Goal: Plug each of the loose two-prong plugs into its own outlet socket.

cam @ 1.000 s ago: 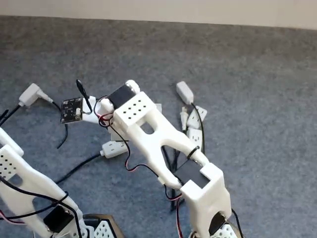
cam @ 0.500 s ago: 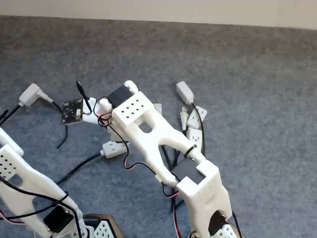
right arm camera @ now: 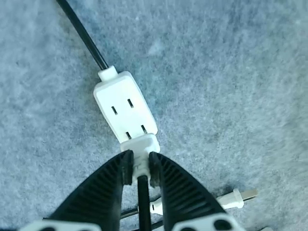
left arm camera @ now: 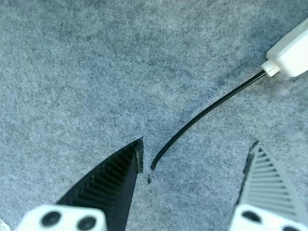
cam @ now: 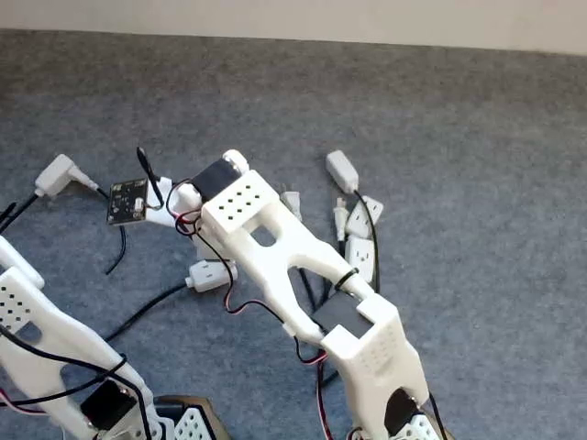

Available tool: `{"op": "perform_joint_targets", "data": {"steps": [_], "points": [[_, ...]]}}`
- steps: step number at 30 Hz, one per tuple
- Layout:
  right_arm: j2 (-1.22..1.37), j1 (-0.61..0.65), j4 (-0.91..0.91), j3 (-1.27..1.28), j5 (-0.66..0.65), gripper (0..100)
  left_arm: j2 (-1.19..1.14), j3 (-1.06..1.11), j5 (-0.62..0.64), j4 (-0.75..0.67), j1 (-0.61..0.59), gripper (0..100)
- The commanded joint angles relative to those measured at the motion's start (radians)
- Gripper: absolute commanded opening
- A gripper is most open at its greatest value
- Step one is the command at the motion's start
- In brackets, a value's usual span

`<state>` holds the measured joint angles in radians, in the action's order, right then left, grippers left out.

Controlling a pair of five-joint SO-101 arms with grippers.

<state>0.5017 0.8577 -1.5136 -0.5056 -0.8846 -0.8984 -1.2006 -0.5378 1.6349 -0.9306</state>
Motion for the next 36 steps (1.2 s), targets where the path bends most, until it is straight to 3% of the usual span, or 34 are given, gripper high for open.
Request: {"op": "perform_joint_targets", "data": {"steps": [1, 36], "points": [[-0.028, 0.012, 0.015, -0.028, 0.015, 0.5, 0.012, -0.036, -0.003, -0.003, -0.005, 34], [-0.022, 0.03, 0.025, 0.019, 0.048, 0.5, 0.012, -0.036, -0.003, -0.003, -0.015, 34]]}}
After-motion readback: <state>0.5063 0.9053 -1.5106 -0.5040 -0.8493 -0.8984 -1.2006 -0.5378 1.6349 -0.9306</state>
